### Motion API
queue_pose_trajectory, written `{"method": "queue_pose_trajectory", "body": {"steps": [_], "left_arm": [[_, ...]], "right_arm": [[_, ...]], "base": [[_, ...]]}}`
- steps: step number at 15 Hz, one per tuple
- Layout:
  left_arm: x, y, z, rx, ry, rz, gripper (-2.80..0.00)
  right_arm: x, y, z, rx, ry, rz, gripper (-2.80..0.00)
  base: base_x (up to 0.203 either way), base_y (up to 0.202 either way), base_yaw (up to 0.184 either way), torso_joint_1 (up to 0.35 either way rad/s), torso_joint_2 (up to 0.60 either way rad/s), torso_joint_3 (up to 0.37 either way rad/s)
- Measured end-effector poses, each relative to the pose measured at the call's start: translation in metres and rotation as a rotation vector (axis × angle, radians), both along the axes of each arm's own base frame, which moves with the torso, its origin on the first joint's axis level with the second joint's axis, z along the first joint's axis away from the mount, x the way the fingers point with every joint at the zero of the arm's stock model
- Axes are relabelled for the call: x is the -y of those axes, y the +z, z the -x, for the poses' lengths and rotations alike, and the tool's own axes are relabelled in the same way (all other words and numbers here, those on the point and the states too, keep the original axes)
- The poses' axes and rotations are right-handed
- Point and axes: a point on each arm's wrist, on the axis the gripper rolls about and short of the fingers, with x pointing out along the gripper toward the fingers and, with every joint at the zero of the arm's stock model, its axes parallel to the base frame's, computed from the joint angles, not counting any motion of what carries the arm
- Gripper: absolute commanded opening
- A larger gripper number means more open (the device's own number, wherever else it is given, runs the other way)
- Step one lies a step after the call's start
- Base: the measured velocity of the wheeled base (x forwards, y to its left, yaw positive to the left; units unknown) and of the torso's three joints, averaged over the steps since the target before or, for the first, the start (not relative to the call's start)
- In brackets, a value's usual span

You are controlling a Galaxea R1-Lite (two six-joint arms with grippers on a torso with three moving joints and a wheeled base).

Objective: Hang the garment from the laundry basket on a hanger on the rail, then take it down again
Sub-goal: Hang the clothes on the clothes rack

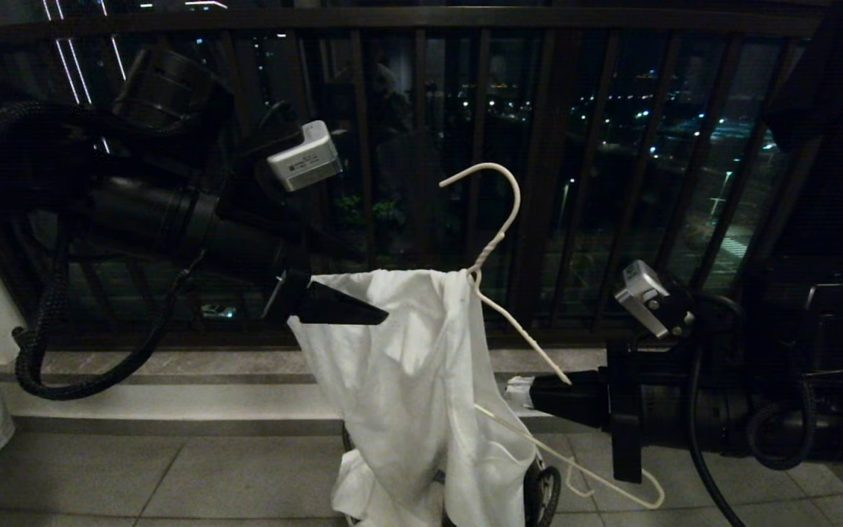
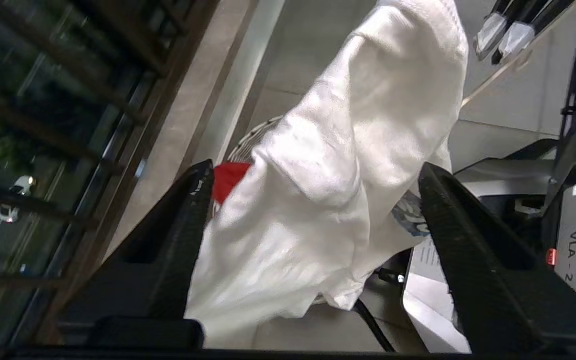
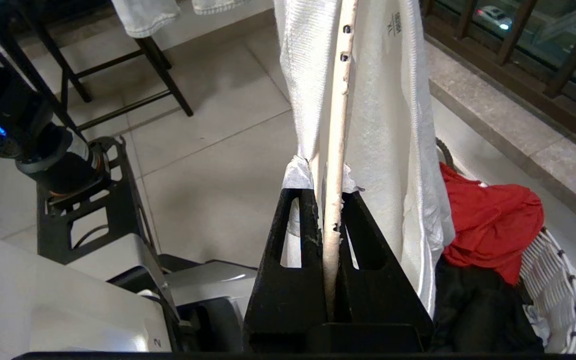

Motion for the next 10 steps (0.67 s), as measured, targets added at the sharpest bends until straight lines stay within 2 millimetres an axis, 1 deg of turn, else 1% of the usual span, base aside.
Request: {"method": "queue_pose_trajectory", "body": {"steps": [4, 10], "left_arm": [[0.007, -0.003, -0.009, 0.022, -0.031, -0.011, 0.0], [0.026, -0.018, -0.023, -0.016, -0.069, -0.03, 0.0]], "right_arm": [[-0.001, -0.002, 0.001, -0.008, 0.009, 0.003, -2.8], [-0.003, -0.005, 0.0, -0.017, 0.013, 0.011, -2.8]], "base": [[0.0, 0.0, 0.0, 0.0, 0.0, 0.0], [0.0, 0.0, 0.0, 0.0, 0.0, 0.0]]}}
